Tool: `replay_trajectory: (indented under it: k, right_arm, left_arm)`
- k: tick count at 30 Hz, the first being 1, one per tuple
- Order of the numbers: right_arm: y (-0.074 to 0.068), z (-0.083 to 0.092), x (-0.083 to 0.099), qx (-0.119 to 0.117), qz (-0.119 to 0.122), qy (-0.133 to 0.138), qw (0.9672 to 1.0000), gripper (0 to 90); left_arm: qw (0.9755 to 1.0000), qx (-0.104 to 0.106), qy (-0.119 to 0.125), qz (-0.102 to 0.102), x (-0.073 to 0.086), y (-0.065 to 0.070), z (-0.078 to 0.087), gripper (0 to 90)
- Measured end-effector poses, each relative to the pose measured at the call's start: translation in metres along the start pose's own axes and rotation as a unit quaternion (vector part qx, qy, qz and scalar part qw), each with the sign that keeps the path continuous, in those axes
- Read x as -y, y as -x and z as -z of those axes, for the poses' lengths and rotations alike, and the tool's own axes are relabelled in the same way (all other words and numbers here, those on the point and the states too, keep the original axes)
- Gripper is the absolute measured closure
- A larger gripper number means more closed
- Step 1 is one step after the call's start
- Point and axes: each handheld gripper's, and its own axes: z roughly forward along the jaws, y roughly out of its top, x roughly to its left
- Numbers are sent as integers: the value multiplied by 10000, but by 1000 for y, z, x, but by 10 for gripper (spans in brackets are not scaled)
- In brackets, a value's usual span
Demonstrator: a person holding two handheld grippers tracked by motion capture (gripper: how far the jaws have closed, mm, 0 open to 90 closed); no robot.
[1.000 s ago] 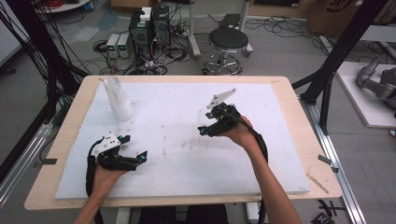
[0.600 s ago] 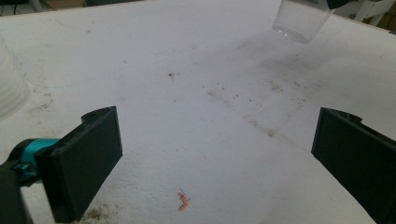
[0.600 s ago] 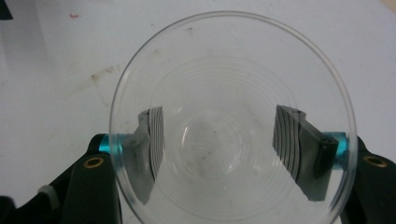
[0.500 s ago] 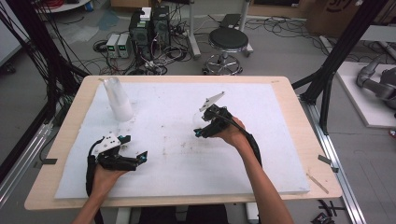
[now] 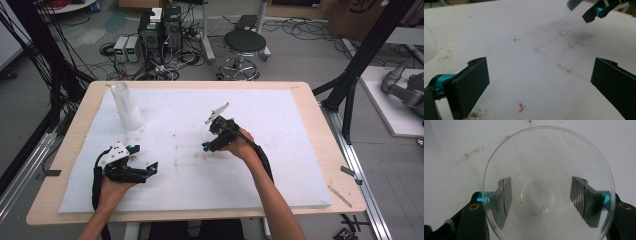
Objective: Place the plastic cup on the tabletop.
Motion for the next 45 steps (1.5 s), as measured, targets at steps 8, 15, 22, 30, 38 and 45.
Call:
replay_trajectory:
  k: [8, 15, 22, 30, 38, 45]
  right_arm:
    - [-1, -3, 1, 57, -5, 103, 9999, 344]
    - [-2, -10, 5, 199, -91, 41, 9998, 184]
    - [-1, -3, 24, 161, -357, 380, 9985, 173]
    - [-15, 29, 70, 425, -529, 1343, 9886, 173]
    - [-21, 57, 125, 806, -937, 2261, 9662, 173]
    - [-24, 66, 154, 1195, -1117, 2600, 9517, 173]
  left_arm:
    - [10000, -30, 3, -32, 0, 1, 0, 17]
    - [10000, -25, 16, -40, 0, 0, 1, 17]
    - [10000, -10, 27, 14, 0, 0, 1, 17]
    - [10000, -21, 79, -19, 1, 0, 2, 17]
    - [9997, -133, 187, 3, 2, 1, 3, 18]
    - [9992, -276, 260, -84, 2, 4, 5, 17]
